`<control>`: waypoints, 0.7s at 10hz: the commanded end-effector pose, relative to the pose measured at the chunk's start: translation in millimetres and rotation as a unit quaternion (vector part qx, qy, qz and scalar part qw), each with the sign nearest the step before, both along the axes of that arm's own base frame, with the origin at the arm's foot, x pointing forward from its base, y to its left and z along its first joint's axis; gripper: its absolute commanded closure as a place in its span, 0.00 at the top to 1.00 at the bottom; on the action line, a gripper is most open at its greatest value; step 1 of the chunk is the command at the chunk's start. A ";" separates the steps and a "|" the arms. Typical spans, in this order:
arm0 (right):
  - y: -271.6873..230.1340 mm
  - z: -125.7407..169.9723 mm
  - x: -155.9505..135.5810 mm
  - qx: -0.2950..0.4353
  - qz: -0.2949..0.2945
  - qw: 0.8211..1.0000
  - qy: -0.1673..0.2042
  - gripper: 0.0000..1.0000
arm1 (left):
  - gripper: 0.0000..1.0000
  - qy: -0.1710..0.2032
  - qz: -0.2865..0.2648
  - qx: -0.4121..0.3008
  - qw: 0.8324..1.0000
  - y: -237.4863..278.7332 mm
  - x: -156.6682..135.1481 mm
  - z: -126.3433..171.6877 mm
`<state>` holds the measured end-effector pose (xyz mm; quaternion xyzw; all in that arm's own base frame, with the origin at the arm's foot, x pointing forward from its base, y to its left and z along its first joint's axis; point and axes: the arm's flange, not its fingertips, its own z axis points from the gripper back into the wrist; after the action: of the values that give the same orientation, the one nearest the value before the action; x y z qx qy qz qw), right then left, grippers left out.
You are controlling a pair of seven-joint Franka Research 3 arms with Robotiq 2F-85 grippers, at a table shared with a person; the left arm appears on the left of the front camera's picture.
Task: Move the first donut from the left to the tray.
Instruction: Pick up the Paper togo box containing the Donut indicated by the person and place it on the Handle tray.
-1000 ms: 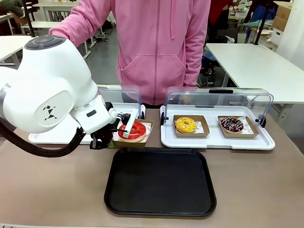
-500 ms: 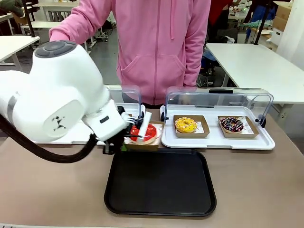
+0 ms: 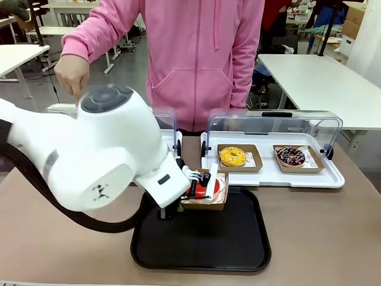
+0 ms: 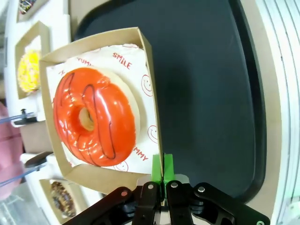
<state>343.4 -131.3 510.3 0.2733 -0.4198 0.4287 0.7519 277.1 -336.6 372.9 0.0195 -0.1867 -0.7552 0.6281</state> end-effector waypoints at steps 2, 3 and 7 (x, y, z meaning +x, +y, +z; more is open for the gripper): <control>-0.1 0.4 2.5 0.006 0.005 1.000 -0.016 1.00 | 0.02 -0.008 0.046 0.015 0.999 7.8 -21.8 -30.1; -0.1 0.4 2.5 0.006 0.005 1.000 -0.016 1.00 | 0.02 0.003 0.050 0.023 0.998 6.5 -24.1 -35.2; -0.1 0.4 2.5 0.006 0.005 1.000 -0.016 1.00 | 0.02 0.025 0.050 0.035 0.998 -0.8 -32.0 -57.4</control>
<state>343.4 -131.3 510.3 0.2733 -0.4199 0.4287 0.7519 262.3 -351.7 322.4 0.0258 -0.1399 -0.7358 0.6621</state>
